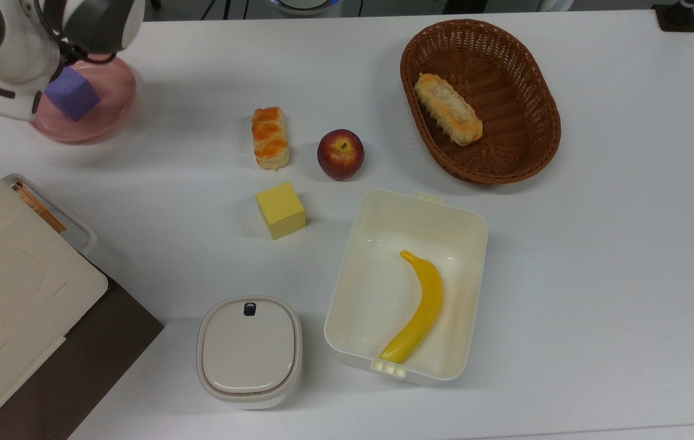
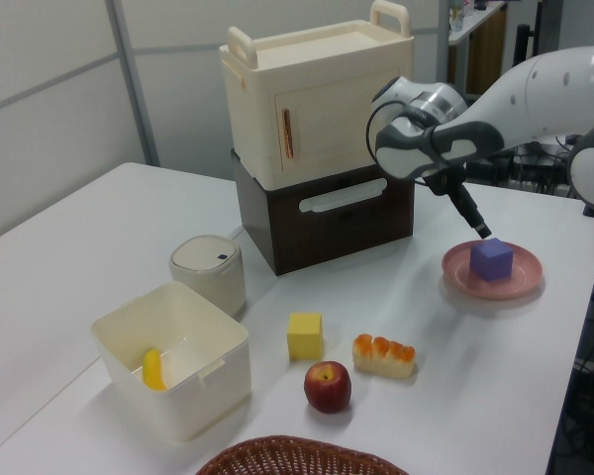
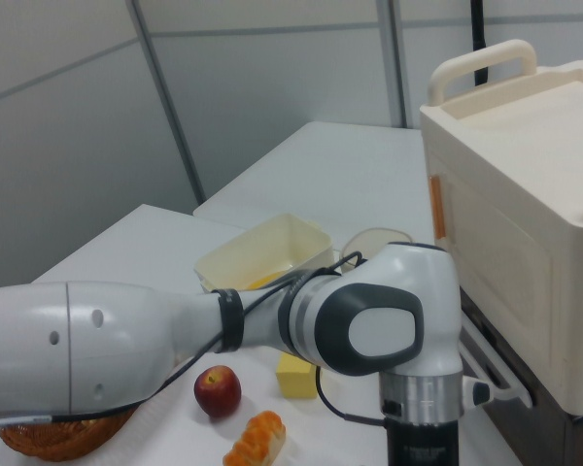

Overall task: Put the purple cube on the table
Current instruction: 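Lower the gripper and close it on the purple cube, then lift the purple cube off the plate and carry it toward the yellow cube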

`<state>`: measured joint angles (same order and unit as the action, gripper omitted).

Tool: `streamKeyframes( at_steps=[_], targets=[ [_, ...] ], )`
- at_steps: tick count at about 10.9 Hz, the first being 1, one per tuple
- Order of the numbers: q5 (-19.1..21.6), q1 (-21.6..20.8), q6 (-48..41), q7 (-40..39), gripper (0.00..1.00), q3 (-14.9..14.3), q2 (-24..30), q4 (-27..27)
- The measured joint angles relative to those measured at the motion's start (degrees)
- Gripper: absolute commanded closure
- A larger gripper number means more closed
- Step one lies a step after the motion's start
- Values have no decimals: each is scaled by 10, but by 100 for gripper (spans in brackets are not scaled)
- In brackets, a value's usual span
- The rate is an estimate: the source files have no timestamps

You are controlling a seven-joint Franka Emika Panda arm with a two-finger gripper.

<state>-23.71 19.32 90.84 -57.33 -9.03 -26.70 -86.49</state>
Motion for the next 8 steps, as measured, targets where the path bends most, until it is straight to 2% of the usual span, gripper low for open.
streamKeyframes(
  at_steps=[2,8],
  targets=[
    [-25,2,8,-13,0,0,-14,0],
    [-44,15,8,-43,0,0,-33,-9]
  ],
)
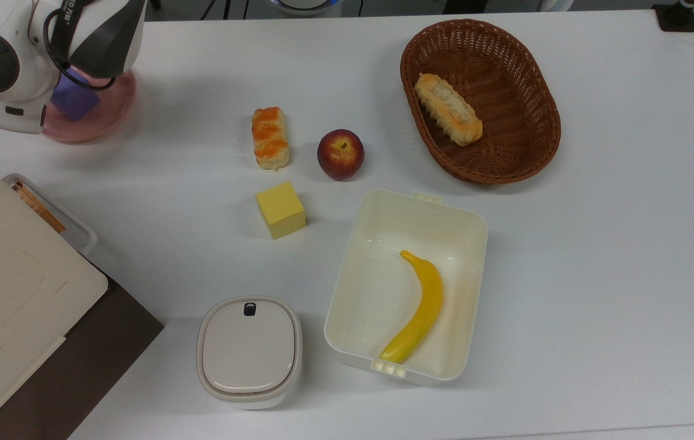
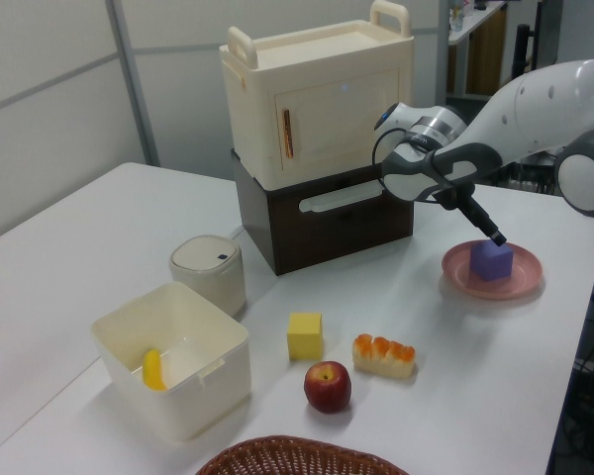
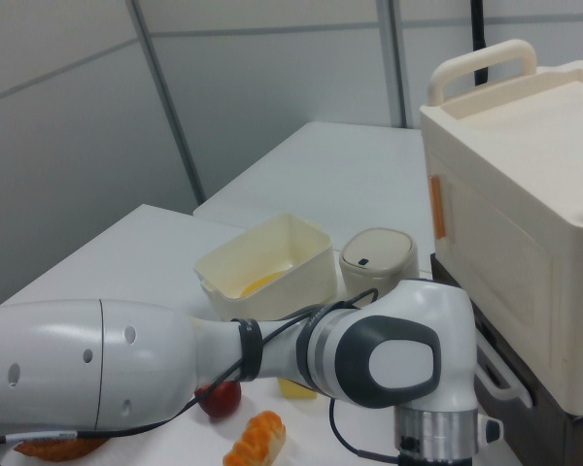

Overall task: Put the purple cube on the table
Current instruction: 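Lift the purple cube off the plate and carry it toward the yellow cube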

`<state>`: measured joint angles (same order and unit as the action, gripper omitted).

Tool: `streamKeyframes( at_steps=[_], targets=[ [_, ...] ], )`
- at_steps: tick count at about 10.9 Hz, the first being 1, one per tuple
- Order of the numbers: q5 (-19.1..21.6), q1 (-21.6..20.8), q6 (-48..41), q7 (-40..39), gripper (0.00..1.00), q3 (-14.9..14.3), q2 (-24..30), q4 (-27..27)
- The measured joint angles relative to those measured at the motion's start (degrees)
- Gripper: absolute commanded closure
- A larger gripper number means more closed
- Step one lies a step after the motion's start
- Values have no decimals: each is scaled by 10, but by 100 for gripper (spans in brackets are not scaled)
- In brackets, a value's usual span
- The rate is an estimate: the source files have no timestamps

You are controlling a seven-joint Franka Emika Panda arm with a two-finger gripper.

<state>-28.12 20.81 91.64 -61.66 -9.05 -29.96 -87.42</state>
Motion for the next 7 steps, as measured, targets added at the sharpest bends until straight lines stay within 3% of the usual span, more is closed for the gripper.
streamKeyframes(
  at_steps=[3,4,5,7],
  targets=[
    [0,1,2,-1,1,0,-16,-5],
    [0,1,5,-1,9,0,-21,-5],
    [0,1,8,-1,30,0,-26,-5],
    [-1,0,12,-1,58,0,-28,-5]
  ],
)
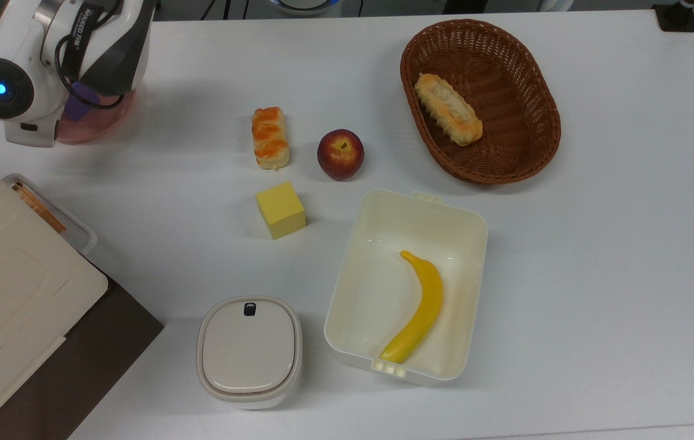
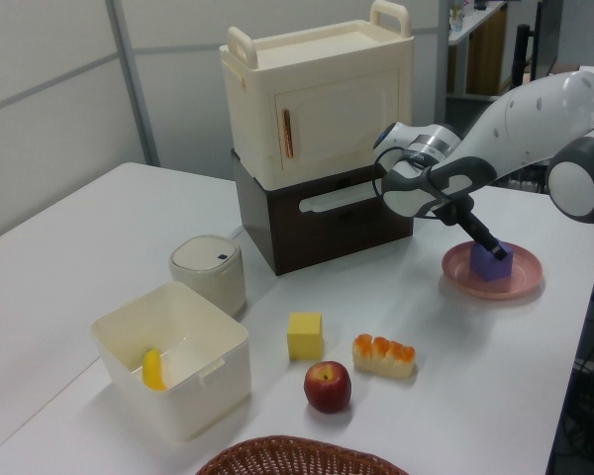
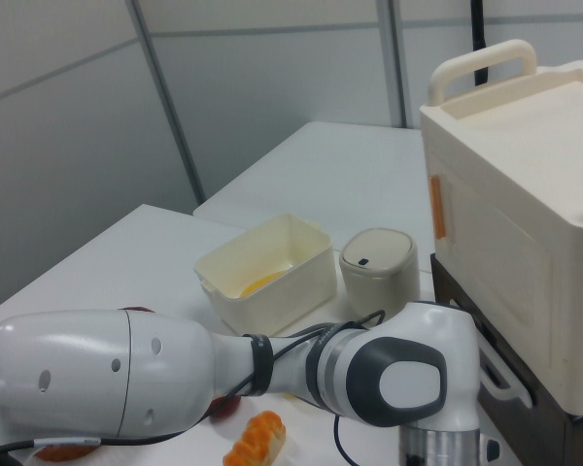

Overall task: Put the purple cube on the table
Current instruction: 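Lift the purple cube off the plate and carry it toward the yellow cube, then lower the purple cube onto the table and open the gripper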

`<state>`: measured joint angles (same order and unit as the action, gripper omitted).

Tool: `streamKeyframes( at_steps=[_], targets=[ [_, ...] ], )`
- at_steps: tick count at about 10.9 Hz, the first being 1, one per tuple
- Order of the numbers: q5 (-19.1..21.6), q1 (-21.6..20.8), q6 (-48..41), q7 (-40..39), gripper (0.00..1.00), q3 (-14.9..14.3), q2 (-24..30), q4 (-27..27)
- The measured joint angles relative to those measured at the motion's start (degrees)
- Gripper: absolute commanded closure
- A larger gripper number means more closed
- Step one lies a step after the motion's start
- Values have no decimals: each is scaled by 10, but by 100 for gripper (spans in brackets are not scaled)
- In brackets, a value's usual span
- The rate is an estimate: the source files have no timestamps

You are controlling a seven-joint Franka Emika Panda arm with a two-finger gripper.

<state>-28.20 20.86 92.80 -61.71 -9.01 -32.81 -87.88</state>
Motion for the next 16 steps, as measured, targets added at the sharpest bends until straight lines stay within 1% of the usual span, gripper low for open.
streamKeyframes(
  at_steps=[1,2,5,8,9,11,12,13,14,15,16],
  targets=[
    [0,0,0,0,69,0,0,0],
    [-1,-1,1,0,76,1,0,2],
    [-1,-4,1,0,77,4,5,8],
    [-1,-28,-12,0,76,7,32,18],
    [6,-42,-29,0,76,8,47,25],
    [53,-75,-60,8,75,10,73,41],
    [81,-90,-67,28,71,10,82,45],
    [108,-104,-67,51,58,11,87,46],
    [130,-118,-67,73,26,11,90,46],
    [142,-133,-67,96,0,12,91,46],
    [145,-150,-67,118,0,13,91,46]
  ],
)
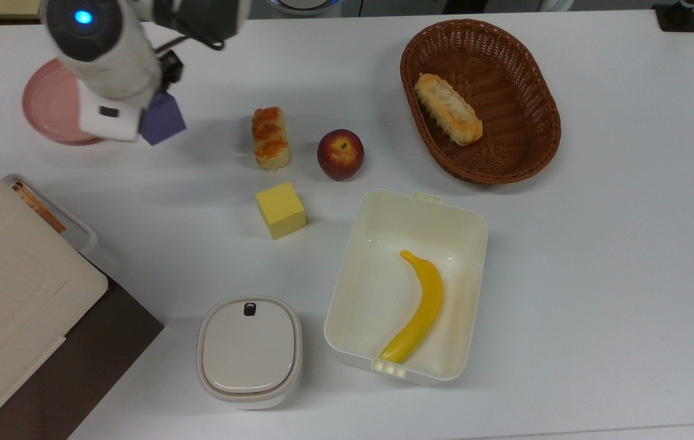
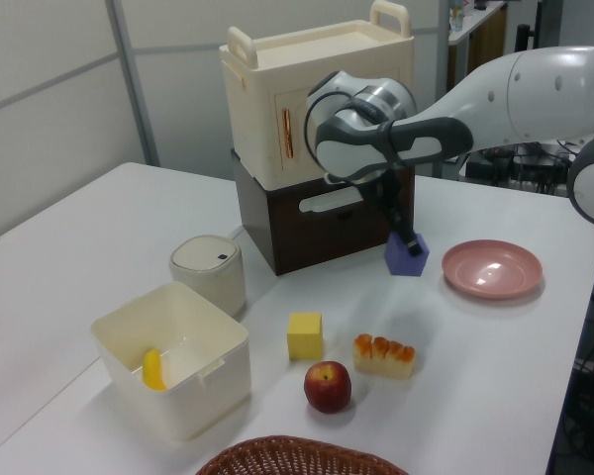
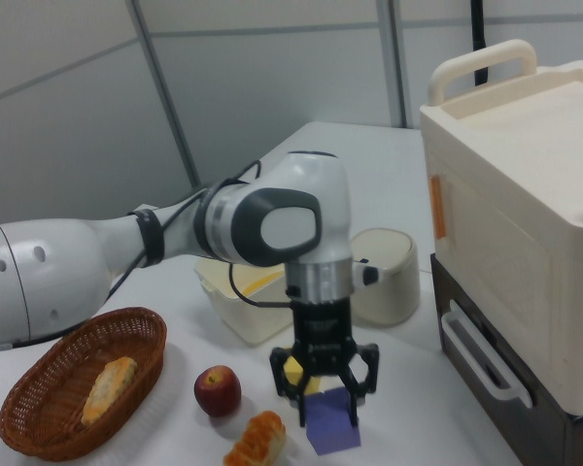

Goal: Put the purple cube on the table

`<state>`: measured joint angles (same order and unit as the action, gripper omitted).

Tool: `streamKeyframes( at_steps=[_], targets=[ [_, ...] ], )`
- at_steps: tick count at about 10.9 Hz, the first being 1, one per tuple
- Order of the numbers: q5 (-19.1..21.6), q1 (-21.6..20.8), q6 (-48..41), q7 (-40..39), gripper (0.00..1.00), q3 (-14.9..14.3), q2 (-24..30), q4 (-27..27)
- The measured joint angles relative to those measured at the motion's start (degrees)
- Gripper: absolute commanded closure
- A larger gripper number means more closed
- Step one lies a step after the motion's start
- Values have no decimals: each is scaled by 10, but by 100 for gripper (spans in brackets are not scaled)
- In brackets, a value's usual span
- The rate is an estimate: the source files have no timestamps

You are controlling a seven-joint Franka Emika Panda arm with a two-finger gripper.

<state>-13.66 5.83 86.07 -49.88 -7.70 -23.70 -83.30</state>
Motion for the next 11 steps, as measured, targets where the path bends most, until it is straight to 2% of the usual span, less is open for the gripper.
streamKeyframes(
  at_steps=[3,5,8,11],
  targets=[
    [4,-36,0,42,0,1,0,0],
    [31,-39,0,43,0,1,10,3],
    [52,-41,0,44,0,0,67,14],
    [70,-41,-5,138,0,0,111,33]
  ],
)
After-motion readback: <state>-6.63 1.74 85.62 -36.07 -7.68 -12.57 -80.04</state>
